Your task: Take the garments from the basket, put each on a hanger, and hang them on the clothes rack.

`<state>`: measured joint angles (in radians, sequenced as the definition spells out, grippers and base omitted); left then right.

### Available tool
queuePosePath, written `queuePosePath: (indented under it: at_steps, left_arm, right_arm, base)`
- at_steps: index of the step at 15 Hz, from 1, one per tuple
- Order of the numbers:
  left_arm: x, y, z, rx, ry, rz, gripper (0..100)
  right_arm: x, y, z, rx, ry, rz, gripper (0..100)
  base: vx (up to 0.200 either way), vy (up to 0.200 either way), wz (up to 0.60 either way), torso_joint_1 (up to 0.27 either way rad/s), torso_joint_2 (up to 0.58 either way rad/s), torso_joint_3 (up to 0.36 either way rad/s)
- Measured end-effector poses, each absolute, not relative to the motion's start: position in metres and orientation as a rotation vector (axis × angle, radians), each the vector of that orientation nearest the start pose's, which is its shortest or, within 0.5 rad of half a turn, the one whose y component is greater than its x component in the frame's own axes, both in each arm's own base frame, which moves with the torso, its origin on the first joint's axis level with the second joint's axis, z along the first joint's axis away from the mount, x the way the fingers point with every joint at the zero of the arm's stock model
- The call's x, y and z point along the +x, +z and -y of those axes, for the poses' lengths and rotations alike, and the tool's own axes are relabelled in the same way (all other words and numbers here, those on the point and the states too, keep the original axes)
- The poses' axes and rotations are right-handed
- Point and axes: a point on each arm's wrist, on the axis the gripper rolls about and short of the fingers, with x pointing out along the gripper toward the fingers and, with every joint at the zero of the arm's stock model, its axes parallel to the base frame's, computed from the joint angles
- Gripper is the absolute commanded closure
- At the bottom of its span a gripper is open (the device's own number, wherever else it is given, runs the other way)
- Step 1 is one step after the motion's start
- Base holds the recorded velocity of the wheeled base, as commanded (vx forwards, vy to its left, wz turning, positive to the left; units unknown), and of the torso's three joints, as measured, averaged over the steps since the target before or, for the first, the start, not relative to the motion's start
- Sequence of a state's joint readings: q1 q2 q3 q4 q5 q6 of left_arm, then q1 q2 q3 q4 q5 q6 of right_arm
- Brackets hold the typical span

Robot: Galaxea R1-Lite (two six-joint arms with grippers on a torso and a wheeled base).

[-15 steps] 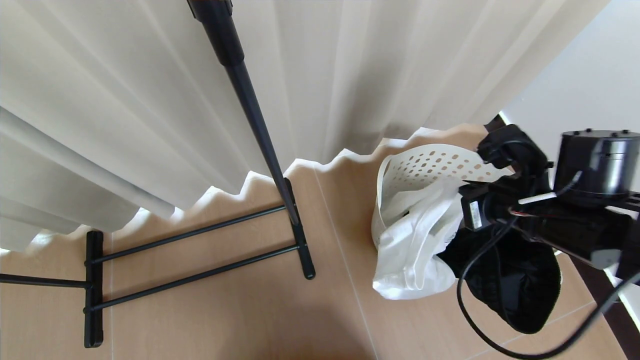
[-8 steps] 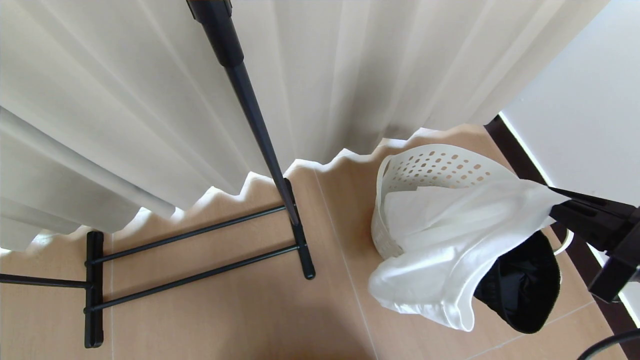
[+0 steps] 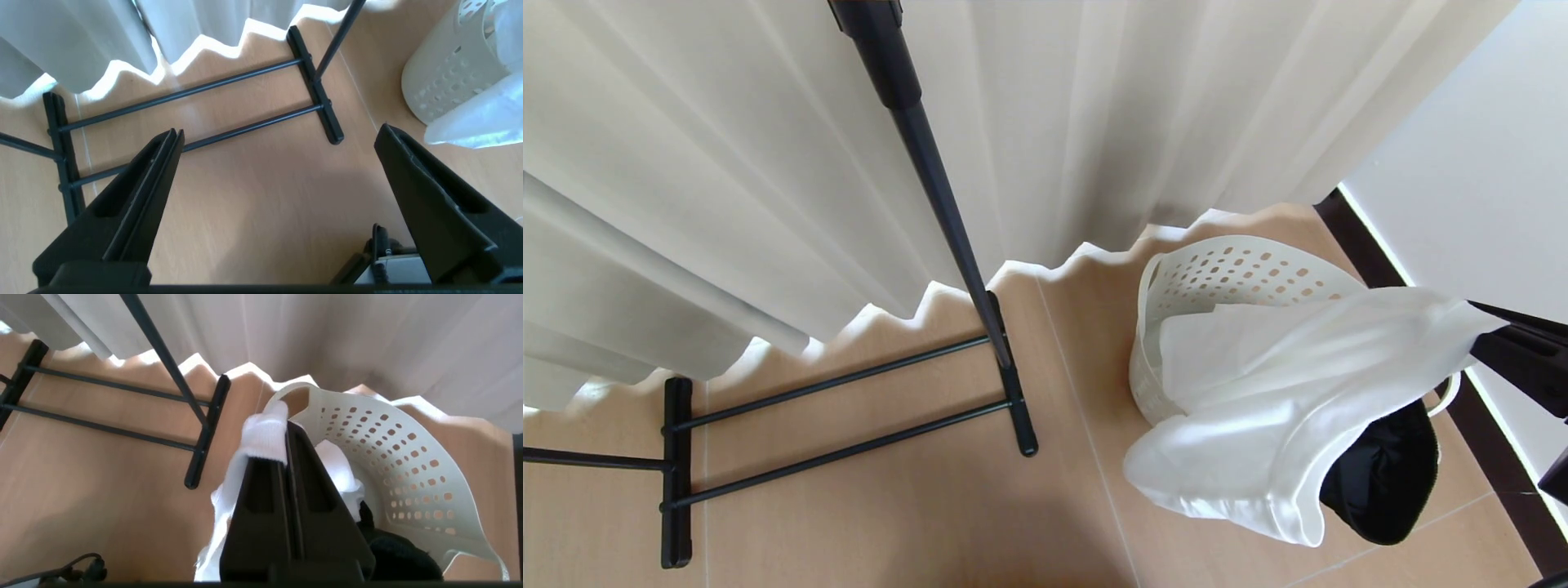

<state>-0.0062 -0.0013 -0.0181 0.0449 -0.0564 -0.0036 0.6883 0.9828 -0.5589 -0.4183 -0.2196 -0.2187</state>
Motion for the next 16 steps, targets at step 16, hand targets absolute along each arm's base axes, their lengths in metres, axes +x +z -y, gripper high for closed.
queuePosePath:
  at_steps: [16]
  left_arm:
    - [-0.0245, 0.0762, 0.0011, -0.019, -0.062, -0.025, 0]
  right_arm:
    - [0.1002, 0.2461, -0.0757, -0.215, 0.467, 0.052, 100]
  base:
    - [0.000, 0.000, 0.00, 0.000, 0.00, 0.178]
